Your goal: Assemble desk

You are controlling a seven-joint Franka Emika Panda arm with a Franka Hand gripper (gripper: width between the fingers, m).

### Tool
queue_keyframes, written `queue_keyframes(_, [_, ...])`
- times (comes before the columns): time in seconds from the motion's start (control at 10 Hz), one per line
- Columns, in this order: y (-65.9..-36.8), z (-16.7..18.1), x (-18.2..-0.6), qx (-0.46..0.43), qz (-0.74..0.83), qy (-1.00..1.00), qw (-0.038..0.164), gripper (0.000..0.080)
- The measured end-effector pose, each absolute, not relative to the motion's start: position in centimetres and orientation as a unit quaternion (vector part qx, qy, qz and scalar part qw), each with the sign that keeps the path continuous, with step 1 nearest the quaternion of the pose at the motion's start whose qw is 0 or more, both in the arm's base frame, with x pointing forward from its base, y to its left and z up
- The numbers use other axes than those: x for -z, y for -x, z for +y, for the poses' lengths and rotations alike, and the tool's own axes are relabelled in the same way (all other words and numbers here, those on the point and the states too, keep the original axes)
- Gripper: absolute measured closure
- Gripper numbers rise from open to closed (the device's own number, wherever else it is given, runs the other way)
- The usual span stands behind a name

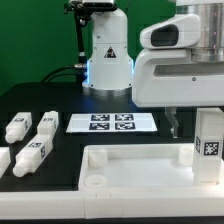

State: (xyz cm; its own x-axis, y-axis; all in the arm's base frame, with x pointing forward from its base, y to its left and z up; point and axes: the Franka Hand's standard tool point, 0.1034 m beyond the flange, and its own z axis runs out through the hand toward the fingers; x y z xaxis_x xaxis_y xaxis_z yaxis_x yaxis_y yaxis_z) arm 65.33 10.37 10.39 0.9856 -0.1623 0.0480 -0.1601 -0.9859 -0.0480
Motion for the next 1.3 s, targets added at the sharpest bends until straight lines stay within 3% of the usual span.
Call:
queue_keyframes(0.1, [-65.3, 10.4, -10.4, 0.026, 0.082, 0.996, 0.022, 0.0372])
queue_keyframes(0.2, [-65.3, 10.4, -10.4, 0.025, 0.092, 0.995, 0.022, 0.0372])
queue_keyframes(0.3, [-65.3, 10.4, -10.4, 0.025, 0.097, 0.995, 0.022, 0.0517])
queue_keyframes(0.6, [-65.2, 10.5, -10.3, 0.022, 0.226, 0.974, 0.025, 0.0517])
queue_keyframes(1.0, [-64.4, 10.1, -10.2, 0.03, 0.525, 0.85, 0.029, 0.0515])
queue_keyframes(1.3, [-64.3, 10.0, -10.2, 0.024, 0.601, 0.798, 0.03, 0.0515])
